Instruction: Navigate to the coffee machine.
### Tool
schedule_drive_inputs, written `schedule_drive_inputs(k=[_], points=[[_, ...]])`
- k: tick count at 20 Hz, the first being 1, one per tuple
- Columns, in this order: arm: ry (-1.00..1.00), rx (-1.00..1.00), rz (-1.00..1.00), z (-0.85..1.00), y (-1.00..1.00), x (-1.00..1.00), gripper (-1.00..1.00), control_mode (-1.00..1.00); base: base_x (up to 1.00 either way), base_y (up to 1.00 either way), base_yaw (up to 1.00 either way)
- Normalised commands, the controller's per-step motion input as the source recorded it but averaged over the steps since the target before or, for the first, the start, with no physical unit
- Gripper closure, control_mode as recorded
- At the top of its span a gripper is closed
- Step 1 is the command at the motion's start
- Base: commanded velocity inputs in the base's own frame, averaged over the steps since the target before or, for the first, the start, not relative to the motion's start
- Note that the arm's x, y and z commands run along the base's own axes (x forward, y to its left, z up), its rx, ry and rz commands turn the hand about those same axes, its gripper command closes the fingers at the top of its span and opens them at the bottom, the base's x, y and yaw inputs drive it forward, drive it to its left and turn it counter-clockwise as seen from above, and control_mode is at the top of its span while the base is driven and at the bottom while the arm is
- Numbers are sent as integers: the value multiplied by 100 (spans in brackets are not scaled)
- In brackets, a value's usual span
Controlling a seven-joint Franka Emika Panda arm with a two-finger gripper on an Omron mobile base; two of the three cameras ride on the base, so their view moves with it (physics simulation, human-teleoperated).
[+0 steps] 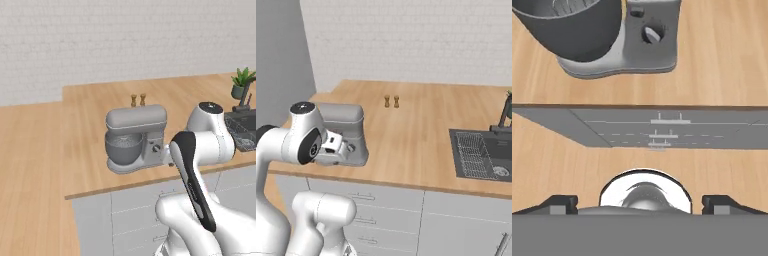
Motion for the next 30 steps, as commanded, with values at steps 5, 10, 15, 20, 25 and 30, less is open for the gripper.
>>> schedule_drive_inputs(k=[5, 10, 15, 20, 25, 30], points=[[0, 0, 0, 0, 0, 0, -100, 100, -48, -74, -41], [0, 0, 0, 0, 0, 0, -100, 100, -22, -76, -47], [0, 0, 0, 0, 0, 0, -100, 100, -5, -56, -52], [0, 0, 0, 0, 0, 0, -100, 100, 0, -56, -56], [0, 0, 0, 0, 0, 0, -100, 100, 12, -28, -61], [0, 0, 0, 0, 0, 0, -100, 100, 28, -5, -70]])
